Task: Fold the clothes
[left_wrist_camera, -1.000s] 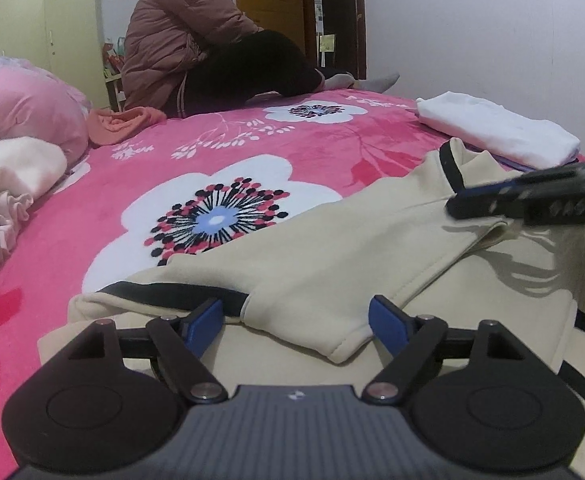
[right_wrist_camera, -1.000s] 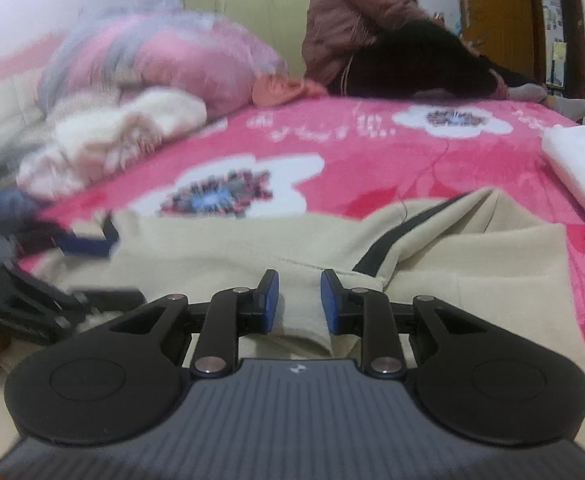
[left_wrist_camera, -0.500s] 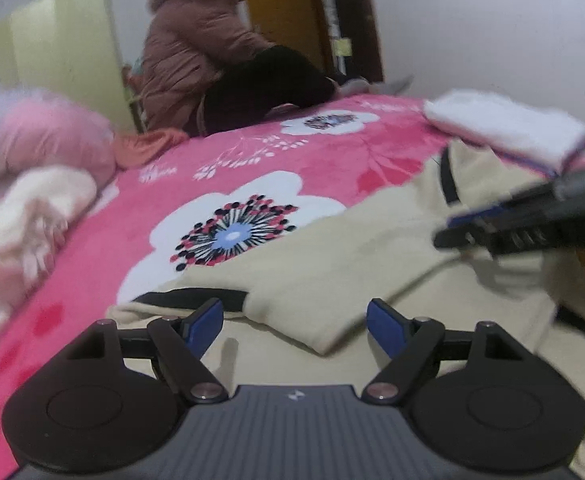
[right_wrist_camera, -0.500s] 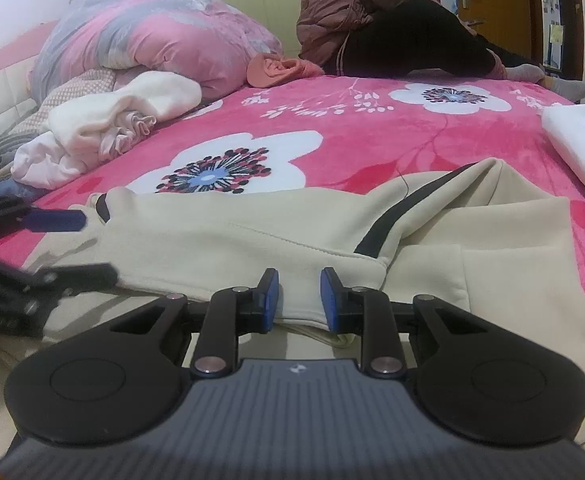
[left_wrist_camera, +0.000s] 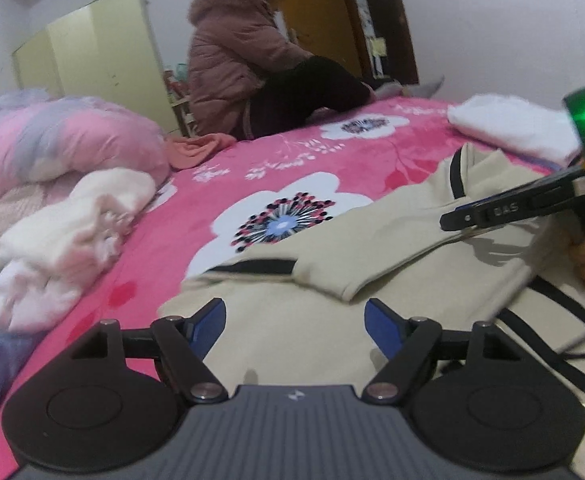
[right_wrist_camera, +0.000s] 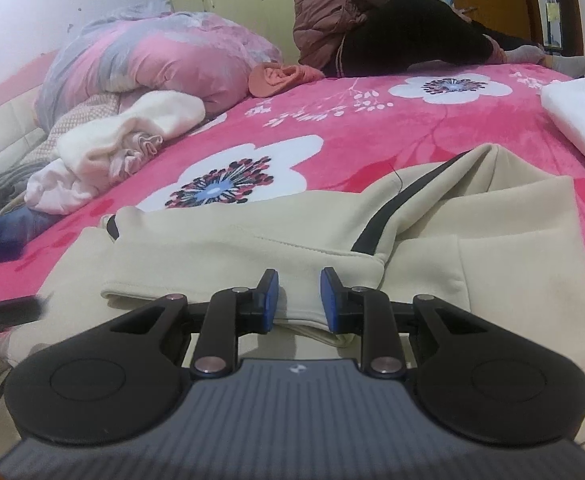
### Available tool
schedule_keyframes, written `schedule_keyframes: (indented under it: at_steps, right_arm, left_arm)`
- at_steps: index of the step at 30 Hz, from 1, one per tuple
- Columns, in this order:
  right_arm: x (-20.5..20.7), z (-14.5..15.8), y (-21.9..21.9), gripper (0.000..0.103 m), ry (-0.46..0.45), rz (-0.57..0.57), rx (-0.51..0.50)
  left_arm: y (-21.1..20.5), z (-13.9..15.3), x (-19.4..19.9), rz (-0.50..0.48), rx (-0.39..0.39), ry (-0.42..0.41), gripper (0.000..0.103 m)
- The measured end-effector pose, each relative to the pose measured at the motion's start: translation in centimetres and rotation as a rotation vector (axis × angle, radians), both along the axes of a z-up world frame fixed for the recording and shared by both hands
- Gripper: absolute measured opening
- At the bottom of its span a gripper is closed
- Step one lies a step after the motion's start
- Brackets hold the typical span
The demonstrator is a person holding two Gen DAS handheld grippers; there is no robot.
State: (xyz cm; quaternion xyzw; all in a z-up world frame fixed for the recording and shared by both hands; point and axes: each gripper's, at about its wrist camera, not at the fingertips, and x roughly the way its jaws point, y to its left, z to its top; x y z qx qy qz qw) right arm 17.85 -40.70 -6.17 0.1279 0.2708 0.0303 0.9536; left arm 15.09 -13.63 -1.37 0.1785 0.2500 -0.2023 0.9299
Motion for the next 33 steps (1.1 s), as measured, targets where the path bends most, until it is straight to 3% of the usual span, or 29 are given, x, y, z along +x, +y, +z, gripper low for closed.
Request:
schedule_keyframes:
  at_steps: [6,9,14,20,25,33]
  right_arm:
    - [-0.4,0.5,-0.2,0.025,-0.002,-0.023,0.019]
    - [-2.6,2.4,-0.3,0.027,-0.012,-0.072,0.044]
    - [-9.6,6.2,0.9,0.032,-0.066,-0.074,0.025]
    - [-19.9,7.1,2.5,0.041,-0.077,-0.124,0.01]
    - [-26.3,4.9,4.6,0.041,-0.038,-0.22,0.045]
    - [-27.4,2.2,7.9,0.042,0.002,-0.251,-0.081]
  left_arm:
    - [4.3,1.1,-3.4,0.033,-0.111,0.046,0.078]
    - [6.0,1.4,-4.9,0.032,-0.152,0.065,0.079]
    - [7.4,1.1,-6.8,0.004,-0.199,0.116,0.081]
    - [8.5,0.2,-9.1,-0.031,-0.246,0.189,0.082]
    - [8.0,-1.4,-11.1,-0.081,-0.221,0.225,0.082]
    - [7.1,-3.9,-12.1,-0.095,-0.183,0.259,0.086]
